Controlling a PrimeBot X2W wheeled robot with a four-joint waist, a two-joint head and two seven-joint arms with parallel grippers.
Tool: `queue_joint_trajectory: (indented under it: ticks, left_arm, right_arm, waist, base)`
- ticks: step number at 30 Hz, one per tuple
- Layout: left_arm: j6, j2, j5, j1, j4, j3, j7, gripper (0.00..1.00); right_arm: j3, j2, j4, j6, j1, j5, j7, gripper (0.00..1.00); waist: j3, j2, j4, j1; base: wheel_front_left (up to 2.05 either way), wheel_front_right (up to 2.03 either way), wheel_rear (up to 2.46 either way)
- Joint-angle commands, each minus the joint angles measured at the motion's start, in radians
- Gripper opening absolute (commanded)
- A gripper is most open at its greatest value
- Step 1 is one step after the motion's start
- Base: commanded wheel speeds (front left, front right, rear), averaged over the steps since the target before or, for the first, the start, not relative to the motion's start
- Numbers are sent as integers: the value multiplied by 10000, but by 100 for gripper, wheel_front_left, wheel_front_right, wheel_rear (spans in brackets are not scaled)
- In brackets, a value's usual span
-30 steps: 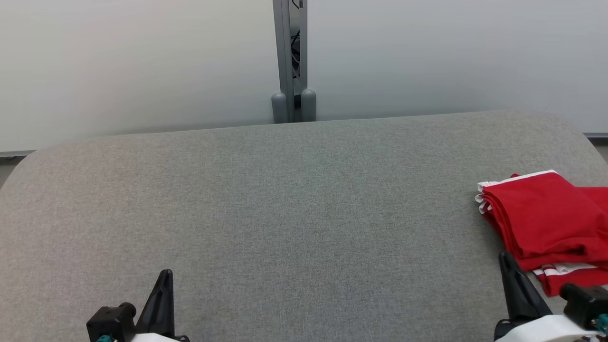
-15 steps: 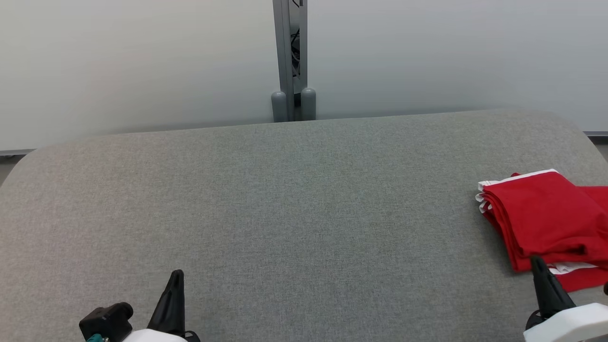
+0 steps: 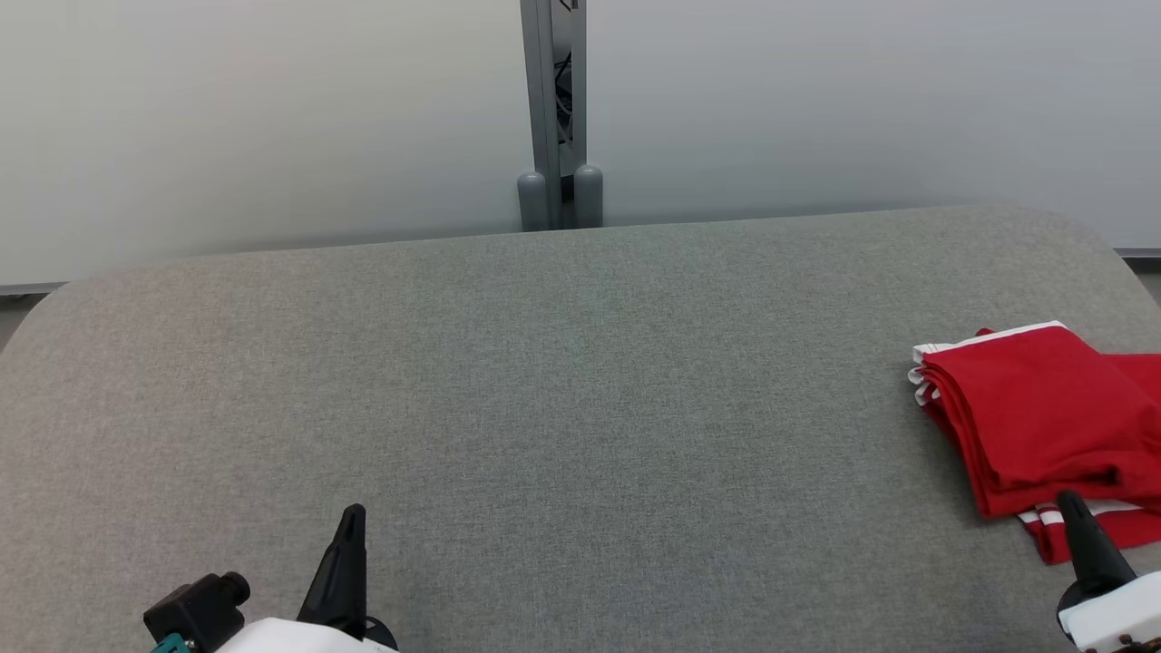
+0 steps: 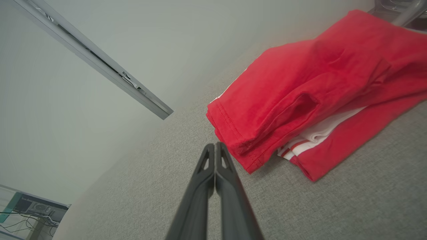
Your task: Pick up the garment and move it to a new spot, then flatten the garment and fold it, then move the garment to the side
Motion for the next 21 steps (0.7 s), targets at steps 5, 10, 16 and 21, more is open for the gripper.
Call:
queue_joint_trajectory:
  ticks: [5, 10, 16, 21]
  left_arm:
    - [-282, -110, -616, -269, -58, 152, -80, 0]
    - [-503, -244, -1105, -297, -28, 203, -106, 0]
    - [-748, -410, -1659, -332, 4, 261, -138, 0]
    - [-945, -523, -2109, -360, 32, 307, -169, 0]
  right_arm:
    - [-440, -162, 49, 2, -411, 778, 444, 0]
    - [-775, -205, 190, 3, -552, 1395, 826, 0]
    - [-1160, -254, 377, 3, -719, 2087, 1263, 0]
    - [-1461, -287, 512, 3, -830, 2640, 1611, 0]
  waist:
    - [13, -1, -1, 0]
    - [26, -1, -2, 0]
    - [43, -1, -3, 0]
    - [56, -1, -4, 0]
  base:
    - [0, 0, 0]
    - [0, 0, 0]
    - [0, 0, 0]
    - [0, 0, 0]
